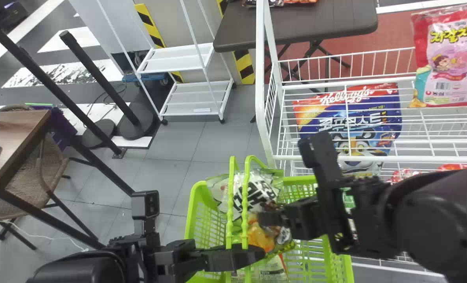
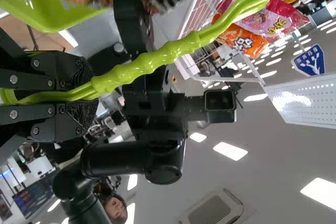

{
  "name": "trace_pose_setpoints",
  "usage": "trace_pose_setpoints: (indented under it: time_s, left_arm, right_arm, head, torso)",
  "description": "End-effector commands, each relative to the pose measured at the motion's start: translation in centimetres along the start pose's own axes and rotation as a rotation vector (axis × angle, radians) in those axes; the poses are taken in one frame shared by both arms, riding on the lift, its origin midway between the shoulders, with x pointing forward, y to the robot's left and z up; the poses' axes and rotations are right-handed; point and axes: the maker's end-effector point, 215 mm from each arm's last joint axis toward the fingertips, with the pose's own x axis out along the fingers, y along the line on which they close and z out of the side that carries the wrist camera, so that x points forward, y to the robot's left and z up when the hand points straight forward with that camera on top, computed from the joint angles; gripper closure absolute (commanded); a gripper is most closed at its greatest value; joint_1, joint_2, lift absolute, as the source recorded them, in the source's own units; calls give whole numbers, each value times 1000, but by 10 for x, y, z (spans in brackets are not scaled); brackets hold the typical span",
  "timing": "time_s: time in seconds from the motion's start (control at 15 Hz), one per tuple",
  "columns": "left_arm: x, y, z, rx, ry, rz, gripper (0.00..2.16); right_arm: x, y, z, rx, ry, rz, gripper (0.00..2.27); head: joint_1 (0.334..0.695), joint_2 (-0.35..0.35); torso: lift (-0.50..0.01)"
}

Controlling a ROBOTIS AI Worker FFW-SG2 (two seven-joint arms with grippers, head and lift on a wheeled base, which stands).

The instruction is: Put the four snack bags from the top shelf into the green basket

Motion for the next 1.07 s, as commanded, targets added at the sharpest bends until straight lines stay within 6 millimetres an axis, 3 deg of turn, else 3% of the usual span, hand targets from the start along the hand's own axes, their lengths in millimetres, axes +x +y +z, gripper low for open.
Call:
trace_pose_setpoints:
  time_s: [0.0,0.07,0.13,0.2,0.27,0.4,0.6,0.67,0.8,1.0]
  left_arm:
    - [1,-2,-1,-1,-1,-12,2148]
    - [1,-2,-1,-1,-1,-12,2148]
    - [1,-2,-1,-1,-1,-12,2148]
    - [0,-2,-1,-1,0,-10,2148]
    - [-1,-2,-1,-2,2,-7,2148]
    - [-1,-2,-1,-1,3,-9,2148]
    - [-1,-2,-1,-2,4,-8,2148]
    - [-1,-2,0,1,4,-8,2148]
    - [-2,-2,0,1,5,-6,2148]
    - [-2,-2,0,2,5,-8,2148]
  right_arm:
    - [28,-7,-2,-24,10,-10,2253]
    - [34,-13,-11,-22,41,-16,2105]
    - [38,-13,-14,-21,52,-12,1598]
    - [39,-9,-17,-19,59,2,478]
    - [37,-6,-21,-10,70,15,-1]
    - [17,16,-22,-6,100,67,6]
    - [-40,4,-54,53,262,72,46]
    - [-56,-13,-32,72,197,53,46]
    - [-106,-68,-1,68,80,-60,60]
    - [-173,-166,9,103,-8,-324,70]
  head:
    - [695,350]
    - [695,350]
    - [695,350]
    - [695,350]
    - [695,350]
    - [695,350]
    - [695,350]
    - [695,350]
    - [695,350]
    - [695,350]
  torso:
    - [0]
    - [0]
    - [0]
    - [0]
    - [0]
    - [0]
    - [0]
    - [0]
    - [0]
    - [0]
